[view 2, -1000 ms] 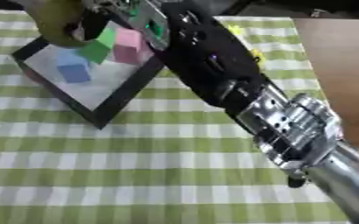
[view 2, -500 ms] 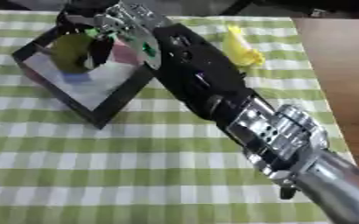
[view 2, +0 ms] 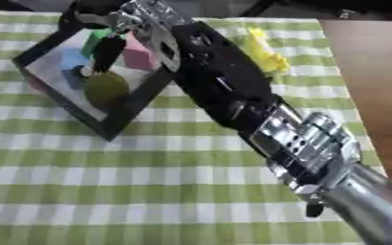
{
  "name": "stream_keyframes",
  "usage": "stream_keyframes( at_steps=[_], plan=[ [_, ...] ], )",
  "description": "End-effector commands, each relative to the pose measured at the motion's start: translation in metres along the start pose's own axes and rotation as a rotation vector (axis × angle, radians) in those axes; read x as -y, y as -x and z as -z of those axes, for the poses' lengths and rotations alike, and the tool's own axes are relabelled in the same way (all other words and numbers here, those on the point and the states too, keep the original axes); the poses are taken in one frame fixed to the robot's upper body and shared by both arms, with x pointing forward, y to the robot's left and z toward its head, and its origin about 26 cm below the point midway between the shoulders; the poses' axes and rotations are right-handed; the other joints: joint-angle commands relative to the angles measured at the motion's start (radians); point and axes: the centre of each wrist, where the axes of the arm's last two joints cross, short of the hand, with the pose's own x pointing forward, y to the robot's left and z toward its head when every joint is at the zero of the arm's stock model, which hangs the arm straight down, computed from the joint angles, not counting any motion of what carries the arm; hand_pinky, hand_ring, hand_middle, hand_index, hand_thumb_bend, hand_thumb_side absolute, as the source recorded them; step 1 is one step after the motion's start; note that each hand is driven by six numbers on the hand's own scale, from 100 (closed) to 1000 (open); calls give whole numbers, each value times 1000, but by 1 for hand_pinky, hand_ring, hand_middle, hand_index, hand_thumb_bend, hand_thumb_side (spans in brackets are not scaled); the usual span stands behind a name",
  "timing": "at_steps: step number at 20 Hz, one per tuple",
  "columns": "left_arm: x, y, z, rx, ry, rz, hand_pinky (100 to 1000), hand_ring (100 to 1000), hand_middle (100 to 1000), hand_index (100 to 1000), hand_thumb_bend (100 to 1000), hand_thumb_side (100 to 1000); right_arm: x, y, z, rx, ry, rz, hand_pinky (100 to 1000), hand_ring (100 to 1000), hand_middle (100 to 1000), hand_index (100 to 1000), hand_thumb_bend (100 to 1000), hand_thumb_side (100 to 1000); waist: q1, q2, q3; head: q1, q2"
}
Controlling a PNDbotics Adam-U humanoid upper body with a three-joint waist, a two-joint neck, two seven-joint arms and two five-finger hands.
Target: Pick up objects on the table and place them in the box.
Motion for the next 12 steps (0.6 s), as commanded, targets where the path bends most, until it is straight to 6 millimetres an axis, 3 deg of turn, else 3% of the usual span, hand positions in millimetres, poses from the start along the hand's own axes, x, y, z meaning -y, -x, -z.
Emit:
stream_keyframes(
  at_steps=[1,6,12],
  plan=[
    [-7,-9,9,43,-17,10,855,656,745,847,450,427,31,9,-15,-30,82,-17,886,879,842,913,430,404,1,-20,-4,5,-3],
    [-9,-7,9,39,-23,20,855,655,744,847,449,427,55,29,-38,-100,148,17,884,875,847,916,389,355,4,-22,-17,17,-3],
    [-11,-4,8,30,-28,28,856,654,744,847,447,429,70,58,-72,-184,211,106,879,872,854,923,320,338,7,-20,-34,34,-3]
  ],
)
